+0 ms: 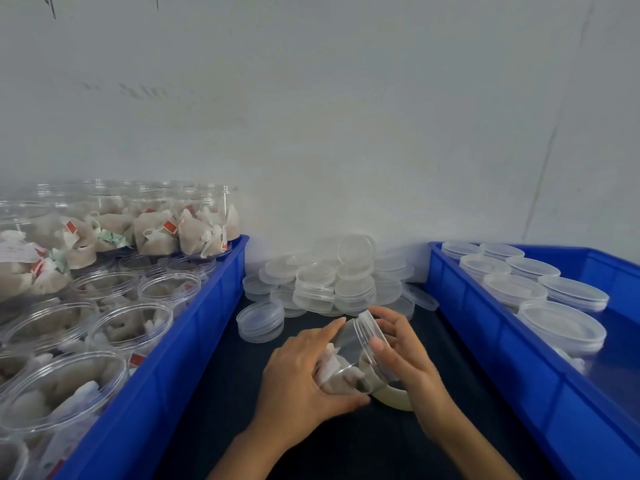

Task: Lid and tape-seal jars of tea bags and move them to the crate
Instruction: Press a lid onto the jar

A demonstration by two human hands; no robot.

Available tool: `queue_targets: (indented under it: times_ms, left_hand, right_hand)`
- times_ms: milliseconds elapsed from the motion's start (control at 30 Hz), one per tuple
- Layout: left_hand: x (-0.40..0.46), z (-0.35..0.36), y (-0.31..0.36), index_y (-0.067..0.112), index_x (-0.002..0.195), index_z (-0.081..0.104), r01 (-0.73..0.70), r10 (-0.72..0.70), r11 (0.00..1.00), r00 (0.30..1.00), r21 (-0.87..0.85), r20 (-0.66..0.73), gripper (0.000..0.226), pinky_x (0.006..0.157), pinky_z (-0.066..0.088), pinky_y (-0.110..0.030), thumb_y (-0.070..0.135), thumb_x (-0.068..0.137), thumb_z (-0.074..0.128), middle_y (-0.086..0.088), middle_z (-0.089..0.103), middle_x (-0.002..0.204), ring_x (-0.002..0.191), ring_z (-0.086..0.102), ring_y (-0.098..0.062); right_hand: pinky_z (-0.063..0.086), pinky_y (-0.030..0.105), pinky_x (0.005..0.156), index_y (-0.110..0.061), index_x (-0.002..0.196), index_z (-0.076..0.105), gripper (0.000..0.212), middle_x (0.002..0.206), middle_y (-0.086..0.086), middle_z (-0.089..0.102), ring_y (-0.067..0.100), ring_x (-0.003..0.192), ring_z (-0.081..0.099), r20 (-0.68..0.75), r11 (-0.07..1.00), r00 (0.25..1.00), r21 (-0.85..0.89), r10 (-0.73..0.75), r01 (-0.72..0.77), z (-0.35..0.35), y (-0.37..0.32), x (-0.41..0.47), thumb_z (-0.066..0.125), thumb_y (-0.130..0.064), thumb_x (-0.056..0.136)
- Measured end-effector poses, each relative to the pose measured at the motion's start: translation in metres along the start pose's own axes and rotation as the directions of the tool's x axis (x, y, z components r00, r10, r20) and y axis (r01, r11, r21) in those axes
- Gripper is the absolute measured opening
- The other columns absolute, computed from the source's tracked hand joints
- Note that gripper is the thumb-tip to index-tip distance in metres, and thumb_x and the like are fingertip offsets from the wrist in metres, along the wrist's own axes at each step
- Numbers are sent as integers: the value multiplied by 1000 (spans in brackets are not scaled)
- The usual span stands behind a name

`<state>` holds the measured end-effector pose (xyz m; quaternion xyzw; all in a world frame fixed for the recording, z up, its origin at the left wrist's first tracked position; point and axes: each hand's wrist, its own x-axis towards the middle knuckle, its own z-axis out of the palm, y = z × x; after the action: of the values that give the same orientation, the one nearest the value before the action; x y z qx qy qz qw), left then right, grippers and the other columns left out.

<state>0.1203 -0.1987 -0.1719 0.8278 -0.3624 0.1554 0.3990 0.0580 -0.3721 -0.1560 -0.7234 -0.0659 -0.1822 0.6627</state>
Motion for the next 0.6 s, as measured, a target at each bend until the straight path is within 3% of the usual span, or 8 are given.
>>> queue_targets:
  times_ms: [100,167,267,333,467,533,600]
  left_hand:
    - [1,-3,-5,53,138,41,19,-14,989,999,-148,35,94,94,44,-16,70,53,78,30,49,126,118,49,4]
    - [0,-4,-9,49,133,49,110,-108,925,994,-364,25,90,93,45,-12,63,51,83,25,49,132,120,49,5]
    - [-4,-2,-14,37,135,47,348,-306,663,934,-662,185,108,86,53,-23,48,37,90,9,59,127,112,61,-6]
    - [-3,0,-17,27,136,45,454,-312,525,890,-720,333,114,78,55,-26,37,32,93,0,65,121,102,68,-12]
    - [-2,3,-16,25,135,41,440,-314,478,894,-760,320,104,78,54,-22,28,41,87,-2,60,125,104,67,-10]
    - [-3,1,-13,25,133,45,414,-311,450,903,-791,296,103,78,55,-24,35,38,84,-5,59,127,108,65,-16]
    - [-3,-3,-13,21,132,48,412,-322,420,901,-808,291,103,83,56,-34,36,36,81,-8,58,128,110,63,-23]
  right_hand:
    - [51,15,80,-32,128,53,52,111,-22,62,-1,105,61,-46,999,998,-17,-33,32,11,4,2,66,-36,78]
    - [54,23,80,-31,125,56,44,108,-18,63,3,101,63,-113,998,992,-43,-61,56,15,7,6,66,-32,82]
    - [57,39,85,-29,122,58,34,113,2,61,15,98,64,-206,998,978,-52,-45,35,17,14,10,65,-22,90]
    - [57,41,84,-30,121,59,34,113,9,59,22,95,65,-235,999,972,-33,-28,21,18,17,12,64,-21,89]
    - [57,29,75,-29,124,58,52,111,9,62,15,89,67,-214,999,976,7,-44,47,18,16,10,70,-51,79]
    - [56,29,81,-28,128,55,77,119,1,61,11,102,65,-188,997,979,-9,-78,78,19,17,9,65,-74,68]
    - [54,26,86,-30,128,55,74,123,-3,60,10,111,61,-198,994,974,-20,-112,110,24,17,8,62,-75,69]
